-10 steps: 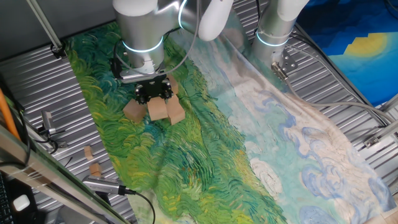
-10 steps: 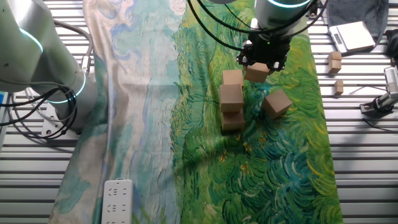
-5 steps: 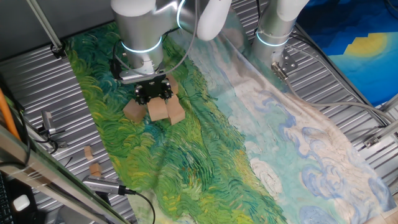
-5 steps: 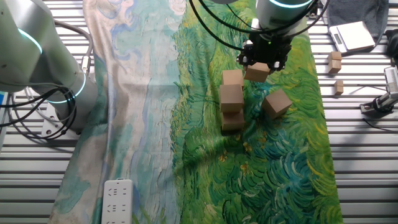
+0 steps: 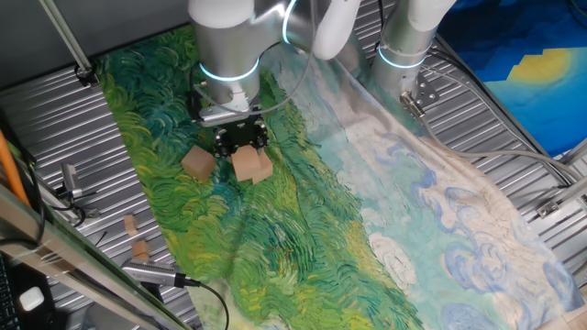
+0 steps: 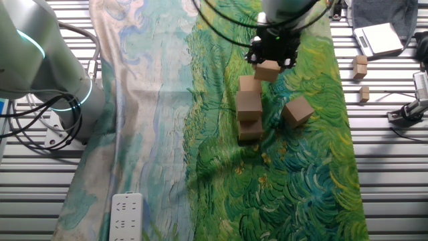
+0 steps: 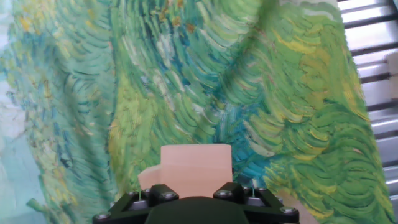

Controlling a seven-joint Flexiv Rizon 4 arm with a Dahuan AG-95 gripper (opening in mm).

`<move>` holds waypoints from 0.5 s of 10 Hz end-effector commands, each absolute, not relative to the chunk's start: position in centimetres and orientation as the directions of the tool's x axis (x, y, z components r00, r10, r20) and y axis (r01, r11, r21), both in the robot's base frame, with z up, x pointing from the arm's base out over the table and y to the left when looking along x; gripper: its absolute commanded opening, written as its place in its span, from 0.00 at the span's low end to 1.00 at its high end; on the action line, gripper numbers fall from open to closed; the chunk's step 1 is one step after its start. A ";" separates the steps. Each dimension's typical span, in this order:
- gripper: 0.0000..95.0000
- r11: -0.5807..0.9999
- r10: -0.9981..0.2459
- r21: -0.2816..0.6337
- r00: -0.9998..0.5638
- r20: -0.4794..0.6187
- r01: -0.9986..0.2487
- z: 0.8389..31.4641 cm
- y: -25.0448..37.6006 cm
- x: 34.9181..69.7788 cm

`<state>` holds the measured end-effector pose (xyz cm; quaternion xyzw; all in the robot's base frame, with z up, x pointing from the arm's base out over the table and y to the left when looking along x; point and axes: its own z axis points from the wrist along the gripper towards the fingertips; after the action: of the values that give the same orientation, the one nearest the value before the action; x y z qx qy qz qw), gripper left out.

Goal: Stack the blocks into a pyramid shape

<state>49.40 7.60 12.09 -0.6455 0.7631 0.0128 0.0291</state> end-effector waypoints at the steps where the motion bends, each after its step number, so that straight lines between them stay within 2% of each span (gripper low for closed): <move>1: 0.00 0.157 -0.986 -0.020 -0.155 -0.054 -0.987 12.0 7.5 49.2; 5: 0.00 0.121 -0.991 -0.028 -0.119 -0.063 -0.992 11.8 7.0 47.2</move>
<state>46.79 6.87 11.85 -0.6632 0.7477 0.0091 0.0323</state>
